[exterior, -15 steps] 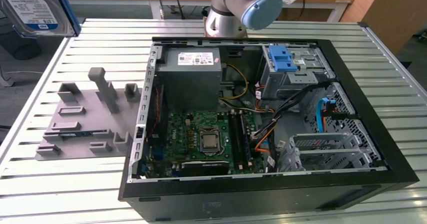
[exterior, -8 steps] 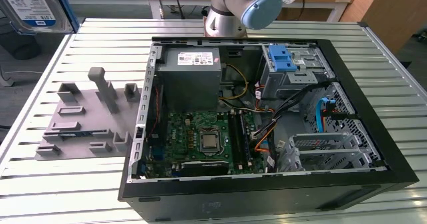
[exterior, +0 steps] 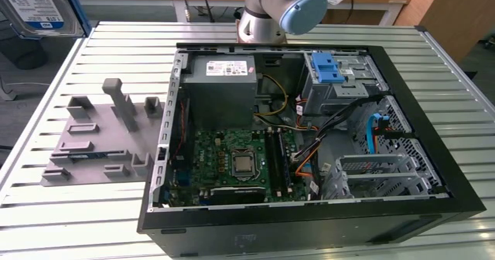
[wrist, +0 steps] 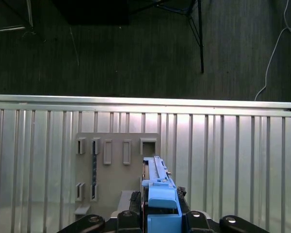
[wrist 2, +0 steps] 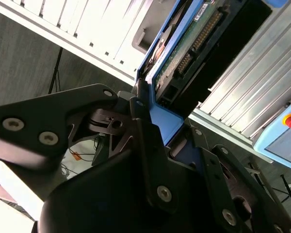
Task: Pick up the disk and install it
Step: 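Pick up the disk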
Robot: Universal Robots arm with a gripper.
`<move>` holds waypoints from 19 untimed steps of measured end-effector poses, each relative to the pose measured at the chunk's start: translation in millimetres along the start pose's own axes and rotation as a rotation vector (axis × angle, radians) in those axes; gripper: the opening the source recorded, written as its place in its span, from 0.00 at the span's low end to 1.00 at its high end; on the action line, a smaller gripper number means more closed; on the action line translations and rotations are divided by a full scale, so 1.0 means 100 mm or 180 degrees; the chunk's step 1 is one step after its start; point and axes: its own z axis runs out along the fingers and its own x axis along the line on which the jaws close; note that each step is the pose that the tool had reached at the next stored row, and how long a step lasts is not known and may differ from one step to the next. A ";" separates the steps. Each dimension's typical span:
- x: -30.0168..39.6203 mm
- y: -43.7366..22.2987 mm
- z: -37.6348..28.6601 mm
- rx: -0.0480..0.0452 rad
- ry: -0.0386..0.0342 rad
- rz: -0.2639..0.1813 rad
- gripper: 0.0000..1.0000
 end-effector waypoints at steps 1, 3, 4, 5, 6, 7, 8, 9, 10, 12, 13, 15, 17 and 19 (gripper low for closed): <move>0.000 -0.002 0.000 0.0000 0.0000 0.0000 0.36; 0.000 -0.008 -0.001 0.0000 0.0000 0.0000 0.36; 0.000 -0.012 -0.002 -0.0001 0.0000 0.0000 0.36; 0.000 -0.014 -0.001 0.0000 0.0000 0.0000 0.36; 0.000 -0.017 -0.001 0.0000 0.0000 0.0000 0.36; 0.000 -0.018 -0.001 0.0000 0.0000 0.0000 0.36; 0.000 -0.021 -0.001 -0.0001 0.0000 0.0000 0.36; 0.000 -0.023 -0.001 0.0000 0.0000 0.0000 0.36; 0.000 -0.025 -0.001 0.0000 0.0000 0.0000 0.36; 0.000 -0.028 -0.001 -0.0001 0.0000 0.0000 0.36; 0.000 -0.030 -0.001 -0.0001 0.0000 0.0000 0.36; 0.001 -0.057 -0.001 0.0000 0.0000 0.0000 0.36; 0.001 -0.061 -0.001 0.0000 0.0000 0.0000 0.36; 0.001 -0.064 -0.002 0.0000 0.0000 0.0000 0.36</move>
